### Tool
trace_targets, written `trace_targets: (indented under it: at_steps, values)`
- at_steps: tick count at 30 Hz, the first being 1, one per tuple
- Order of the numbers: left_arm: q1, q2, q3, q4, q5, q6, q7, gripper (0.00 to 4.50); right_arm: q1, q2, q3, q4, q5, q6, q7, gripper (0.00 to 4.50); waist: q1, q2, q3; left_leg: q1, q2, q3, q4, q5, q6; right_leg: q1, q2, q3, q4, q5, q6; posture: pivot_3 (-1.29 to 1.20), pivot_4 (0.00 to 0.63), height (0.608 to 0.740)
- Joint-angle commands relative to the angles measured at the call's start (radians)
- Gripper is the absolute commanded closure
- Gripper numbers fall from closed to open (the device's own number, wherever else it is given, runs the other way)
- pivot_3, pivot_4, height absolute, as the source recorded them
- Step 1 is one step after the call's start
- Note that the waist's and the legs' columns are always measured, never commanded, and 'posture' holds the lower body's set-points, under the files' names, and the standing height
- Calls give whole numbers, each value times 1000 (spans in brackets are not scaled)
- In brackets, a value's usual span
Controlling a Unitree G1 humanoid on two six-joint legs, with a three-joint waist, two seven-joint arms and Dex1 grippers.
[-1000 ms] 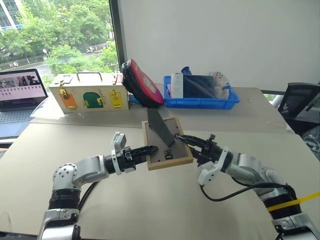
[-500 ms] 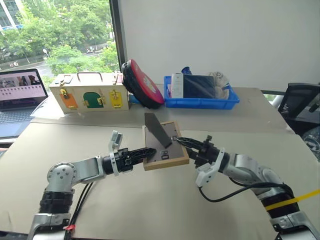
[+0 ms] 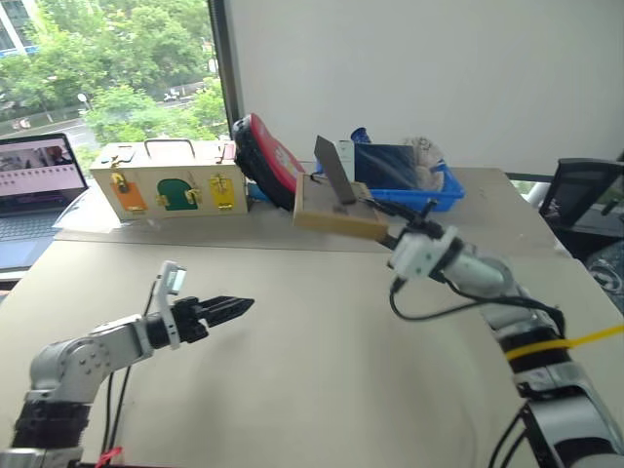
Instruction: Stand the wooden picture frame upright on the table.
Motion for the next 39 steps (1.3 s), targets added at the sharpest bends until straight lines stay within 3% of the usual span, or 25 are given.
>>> trace_targets:
  at_steps: [1,7,14,31,39]
  values:
    - [23,-18,7,-64,48,-48,-24,105,-112,15,-70,-19,257,344,219,3226,3,2,3,0,0,0,0,0,0,0,0,-1,0,0,0,0,150,713]
    - [49,-49,27,-83,65,-30,-16,105,-179,-7,-45,0,338,685,394,3228,12,4,6,-2,0,0,-1,-1,2,-3,0,-1,0,0,0,0,150,713]
    - [72,-32,55,-67,95,-38,-28,105,-268,-5,0,174,259,868,420,3229,13,5,7,-2,0,0,0,-1,2,-4,0,-1,0,-1,0,0,150,713]
    - [38,-70,62,-46,137,-21,14,105,-384,38,104,460,141,981,684,3232,13,5,7,-7,0,0,-1,-1,2,-9,0,-1,0,-1,0,0,150,713]
    - [38,-82,65,-43,142,-6,20,105,-392,106,83,568,116,997,677,3232,-2,5,7,-6,0,0,0,-1,2,-8,0,-2,1,-1,0,0,150,713]
